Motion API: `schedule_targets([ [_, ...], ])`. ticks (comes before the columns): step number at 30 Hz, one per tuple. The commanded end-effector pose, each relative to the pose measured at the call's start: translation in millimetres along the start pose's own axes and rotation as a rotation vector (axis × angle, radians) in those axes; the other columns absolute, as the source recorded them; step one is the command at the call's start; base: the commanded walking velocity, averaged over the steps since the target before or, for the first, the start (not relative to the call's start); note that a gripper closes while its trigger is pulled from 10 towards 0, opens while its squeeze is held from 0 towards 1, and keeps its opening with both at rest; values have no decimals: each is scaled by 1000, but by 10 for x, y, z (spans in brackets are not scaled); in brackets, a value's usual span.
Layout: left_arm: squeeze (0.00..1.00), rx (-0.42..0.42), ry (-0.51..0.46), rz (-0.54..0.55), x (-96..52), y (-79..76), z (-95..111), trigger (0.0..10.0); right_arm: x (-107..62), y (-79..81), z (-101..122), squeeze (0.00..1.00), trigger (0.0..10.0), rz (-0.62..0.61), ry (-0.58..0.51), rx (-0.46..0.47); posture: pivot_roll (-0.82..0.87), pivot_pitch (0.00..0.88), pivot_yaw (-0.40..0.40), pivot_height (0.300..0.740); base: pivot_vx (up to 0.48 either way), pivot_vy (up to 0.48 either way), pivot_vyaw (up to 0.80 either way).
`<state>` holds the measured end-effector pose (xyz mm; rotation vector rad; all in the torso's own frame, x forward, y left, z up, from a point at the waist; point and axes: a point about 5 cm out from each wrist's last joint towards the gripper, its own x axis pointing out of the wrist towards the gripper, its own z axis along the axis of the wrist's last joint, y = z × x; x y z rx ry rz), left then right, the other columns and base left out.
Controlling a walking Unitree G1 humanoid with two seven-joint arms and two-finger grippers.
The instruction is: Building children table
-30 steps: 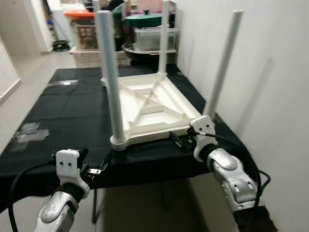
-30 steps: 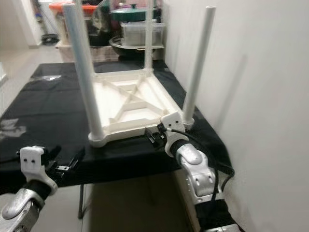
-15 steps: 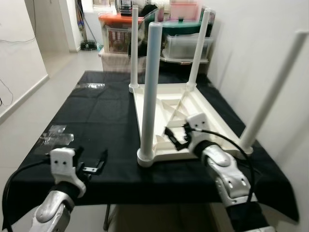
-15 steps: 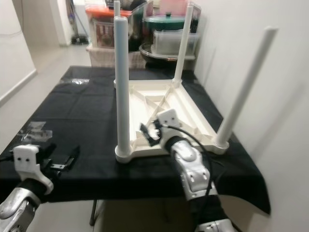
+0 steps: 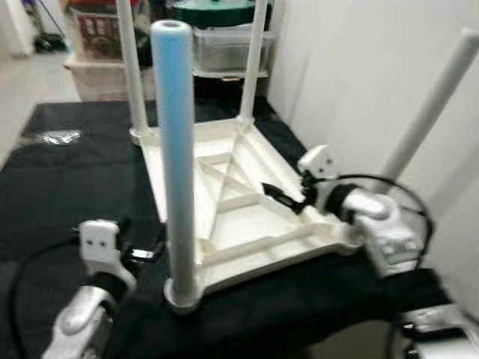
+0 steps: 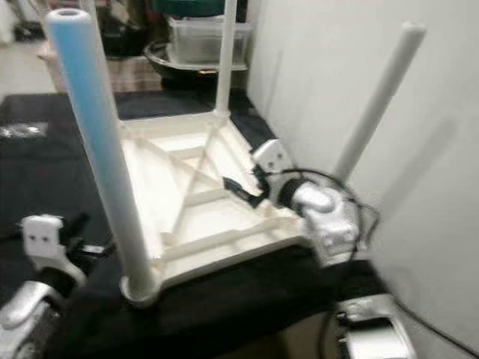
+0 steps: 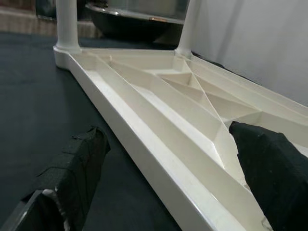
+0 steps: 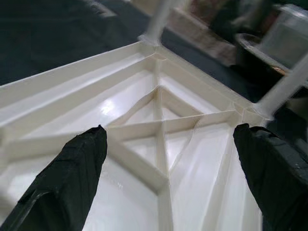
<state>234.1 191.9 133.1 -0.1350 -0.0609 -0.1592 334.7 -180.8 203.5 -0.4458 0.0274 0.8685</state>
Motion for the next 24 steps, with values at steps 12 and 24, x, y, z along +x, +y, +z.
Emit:
schedule_targets([
  [12, 0, 25, 27, -1, -34, -2, -50, 10000, -23, 251, -273, 0, 10000, 543, 139, -40, -1, 0, -91, 740, 0, 0, 0],
  [24, 0, 36, 33, 1, -53, 3, -45, 10000, 282, 456, -444, 0, 10000, 672, 210, -12, 24, 0, -100, 740, 0, 0, 0],
])
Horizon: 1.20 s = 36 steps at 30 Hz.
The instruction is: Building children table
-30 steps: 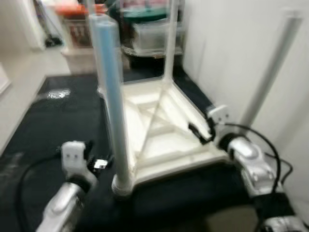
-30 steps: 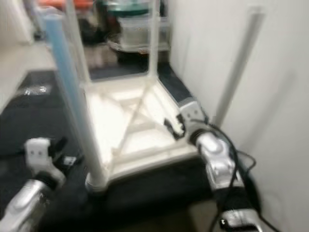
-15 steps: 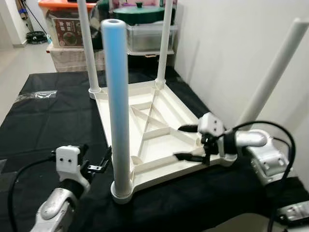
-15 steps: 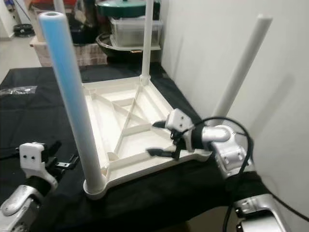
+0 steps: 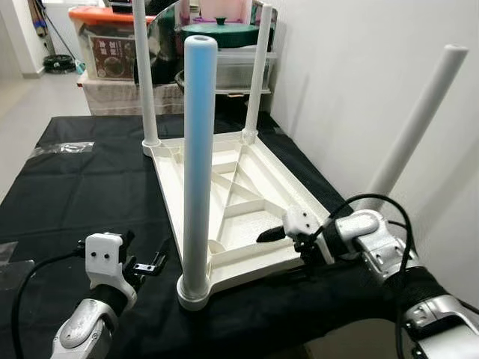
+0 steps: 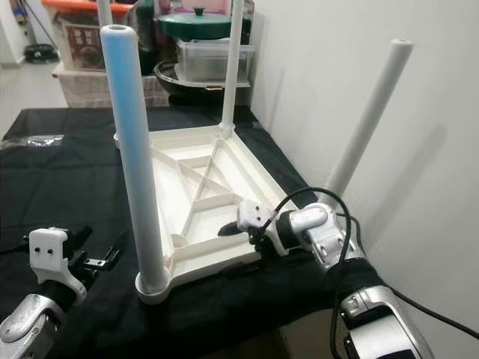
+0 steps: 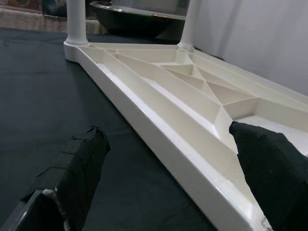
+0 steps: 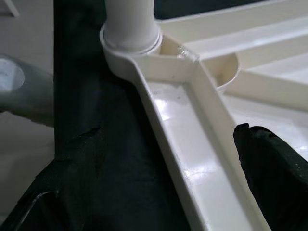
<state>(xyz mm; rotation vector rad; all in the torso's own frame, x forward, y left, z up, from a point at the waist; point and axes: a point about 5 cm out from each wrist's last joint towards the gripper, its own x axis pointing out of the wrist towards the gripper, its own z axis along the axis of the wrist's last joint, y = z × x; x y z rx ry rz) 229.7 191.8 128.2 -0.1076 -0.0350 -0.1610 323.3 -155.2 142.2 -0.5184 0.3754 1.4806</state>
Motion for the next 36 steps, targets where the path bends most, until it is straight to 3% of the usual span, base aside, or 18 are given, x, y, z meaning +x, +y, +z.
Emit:
schedule_targets([
  [1, 0, 10, 5, 1, -7, 5, 1, 10000, 37, -26, 4, 0, 10000, -2, 24, -14, 24, 0, -100, 740, 0, 0, 0],
  [7, 0, 12, 8, 2, -18, -13, -6, 10000, 218, 10, -167, 0, 10000, 33, 125, -14, 30, 0, -104, 740, 0, 0, 0],
  [15, 0, 12, 10, 7, -20, -15, -10, 10000, 313, 11, -234, 0, 9922, 37, 156, -8, 33, 0, -107, 740, 0, 0, 0],
  [16, 0, 12, 10, 8, -18, -15, -11, 10000, 342, 28, -265, 0, 1804, 42, 173, -5, 32, 0, -107, 740, 0, 0, 0],
  [17, 0, 13, 11, 10, -16, -14, -13, 10000, 371, 34, -302, 0, 824, 29, 203, -7, 31, 0, -108, 740, 0, 0, 0],
  [19, 0, 13, 11, 11, -15, -13, -14, 10000, 389, 36, -326, 0, 824, 19, 223, -10, 31, 0, -108, 740, 0, 0, 0],
  [20, 0, 15, 12, 12, -10, -12, -17, 10000, 419, 13, -361, 0, 0, -27, 263, -12, 29, 0, -107, 740, 0, 0, 0],
  [36, 0, 7, 15, 12, -1, -16, -25, 10000, 448, 18, -257, 0, 0, 56, 184, 8, 27, 0, -110, 740, 0, 0, 0],
])
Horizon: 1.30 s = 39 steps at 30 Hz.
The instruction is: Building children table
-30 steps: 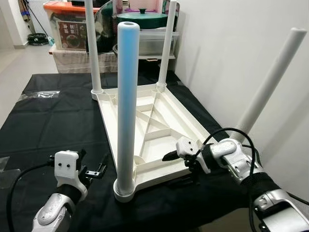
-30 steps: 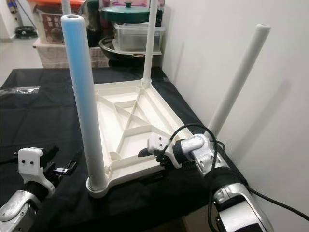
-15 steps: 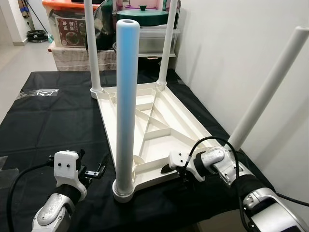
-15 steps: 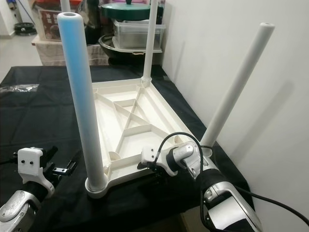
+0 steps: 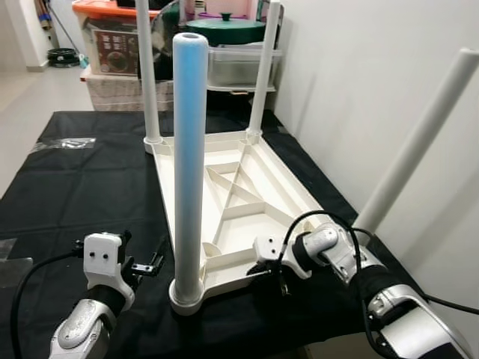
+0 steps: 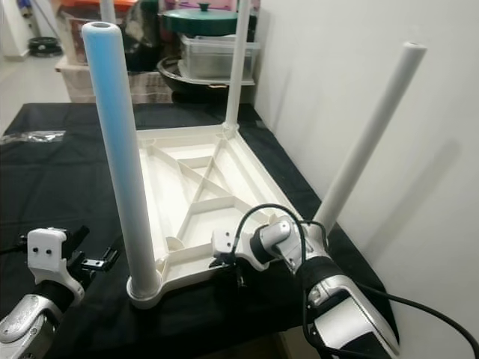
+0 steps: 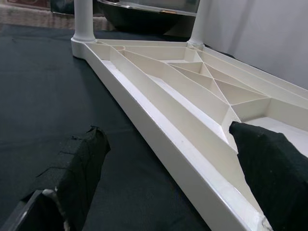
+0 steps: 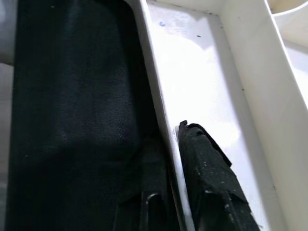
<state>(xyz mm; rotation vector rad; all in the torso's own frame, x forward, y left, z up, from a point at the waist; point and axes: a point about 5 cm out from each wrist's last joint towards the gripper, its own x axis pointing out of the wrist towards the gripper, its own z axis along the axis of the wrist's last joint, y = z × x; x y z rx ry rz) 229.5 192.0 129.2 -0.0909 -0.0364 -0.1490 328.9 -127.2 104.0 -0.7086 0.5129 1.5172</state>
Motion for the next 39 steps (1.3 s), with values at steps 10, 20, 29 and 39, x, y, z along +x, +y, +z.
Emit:
schedule_targets([
  [10, 0, -42, 12, 55, -63, 69, -8, 10000, 80, -49, 171, 0, 0, -32, -122, 31, 40, 0, -122, 740, 0, 0, 0],
  [20, 0, -47, 2, 70, -87, 72, 2, 10000, 127, -61, 211, 0, 0, -66, -168, 60, 44, 0, -127, 740, 0, -70, 0],
  [29, 0, -45, 1, 50, -55, 35, 8, 10000, 151, -60, 237, 0, 0, -98, -203, 65, 40, 0, -118, 740, 0, 480, 0],
  [39, 0, -46, 0, 50, -41, 41, 11, 10000, 106, 59, 237, 0, 0, 20, -242, -13, 41, 0, -117, 740, 0, 420, 315],
])
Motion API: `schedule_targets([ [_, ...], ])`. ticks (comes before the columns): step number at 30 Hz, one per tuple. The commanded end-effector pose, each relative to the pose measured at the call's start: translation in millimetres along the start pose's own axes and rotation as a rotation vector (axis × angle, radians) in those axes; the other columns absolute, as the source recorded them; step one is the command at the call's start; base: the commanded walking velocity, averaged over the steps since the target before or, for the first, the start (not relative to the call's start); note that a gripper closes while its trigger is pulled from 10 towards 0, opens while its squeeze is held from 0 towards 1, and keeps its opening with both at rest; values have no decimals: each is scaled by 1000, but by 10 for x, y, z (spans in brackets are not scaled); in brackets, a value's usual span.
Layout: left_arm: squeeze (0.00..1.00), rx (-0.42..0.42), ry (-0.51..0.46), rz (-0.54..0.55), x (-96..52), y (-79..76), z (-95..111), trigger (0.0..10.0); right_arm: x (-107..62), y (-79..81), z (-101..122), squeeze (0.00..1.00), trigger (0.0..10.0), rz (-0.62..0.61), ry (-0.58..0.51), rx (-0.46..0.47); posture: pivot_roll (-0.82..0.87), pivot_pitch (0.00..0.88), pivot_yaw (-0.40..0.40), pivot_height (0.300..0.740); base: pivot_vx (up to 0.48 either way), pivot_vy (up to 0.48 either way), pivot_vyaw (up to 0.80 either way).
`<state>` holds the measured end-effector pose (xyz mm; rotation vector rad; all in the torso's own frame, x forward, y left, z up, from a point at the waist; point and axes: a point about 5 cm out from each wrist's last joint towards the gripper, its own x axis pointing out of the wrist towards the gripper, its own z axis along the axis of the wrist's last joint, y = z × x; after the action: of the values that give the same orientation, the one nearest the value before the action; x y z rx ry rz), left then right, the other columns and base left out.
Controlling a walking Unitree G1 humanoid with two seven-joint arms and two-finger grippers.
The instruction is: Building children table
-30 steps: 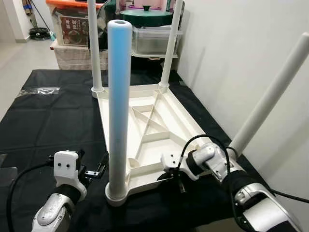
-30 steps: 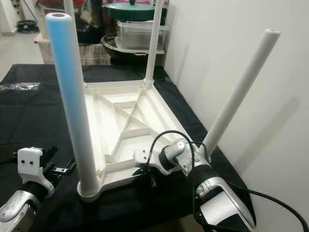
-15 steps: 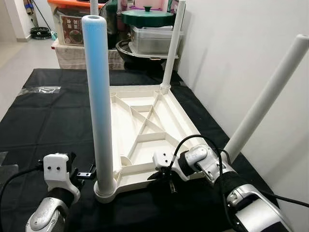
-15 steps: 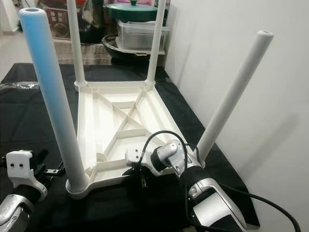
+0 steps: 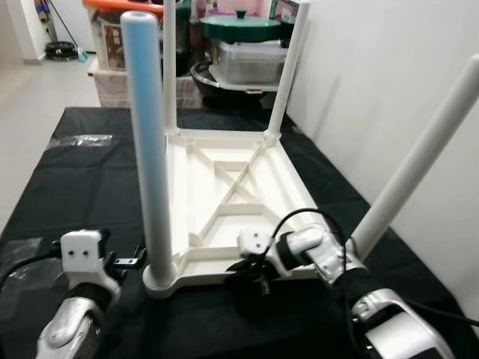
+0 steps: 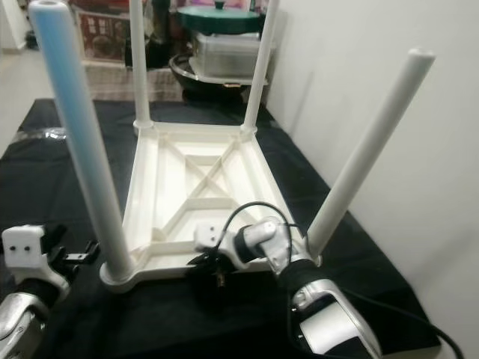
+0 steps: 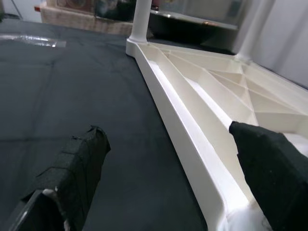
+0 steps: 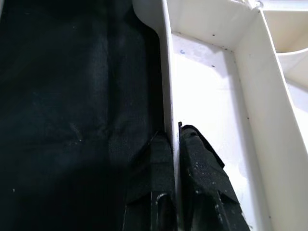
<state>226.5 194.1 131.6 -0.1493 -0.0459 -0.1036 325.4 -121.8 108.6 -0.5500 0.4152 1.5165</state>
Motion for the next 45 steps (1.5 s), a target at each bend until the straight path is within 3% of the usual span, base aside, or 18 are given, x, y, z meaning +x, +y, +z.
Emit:
schedule_targets([
  [1, 0, 11, 15, 4, -9, 28, -15, 10000, 124, 43, 142, 0, 0, 54, -81, -55, 41, 0, -117, 740, 0, 0, 450],
  [6, 0, 16, 12, 7, -10, 32, -16, 10000, 75, 166, 131, 0, 0, 174, -97, -113, 42, 0, -119, 740, 0, 0, 0],
  [16, 0, 7, 17, -1, 1, 8, -35, 10000, 51, 243, 126, 0, 0, 232, -109, -168, 40, 0, -119, 740, 0, 0, 0],
  [28, 0, 4, 21, -2, 3, 2, -42, 10000, 47, 254, 169, 0, 0, 225, -133, -193, 40, 0, -121, 740, 0, 0, 419],
  [35, 0, -3, 30, 0, -1, -4, -61, 10000, 35, 316, 155, 0, 0, 270, -76, -304, 42, 0, -122, 740, 0, 0, 416],
  [45, 0, -3, 33, -4, 5, -2, -62, 10000, 46, 296, 196, 0, 0, 260, -95, -301, 42, 0, -122, 740, 0, 0, 430],
])
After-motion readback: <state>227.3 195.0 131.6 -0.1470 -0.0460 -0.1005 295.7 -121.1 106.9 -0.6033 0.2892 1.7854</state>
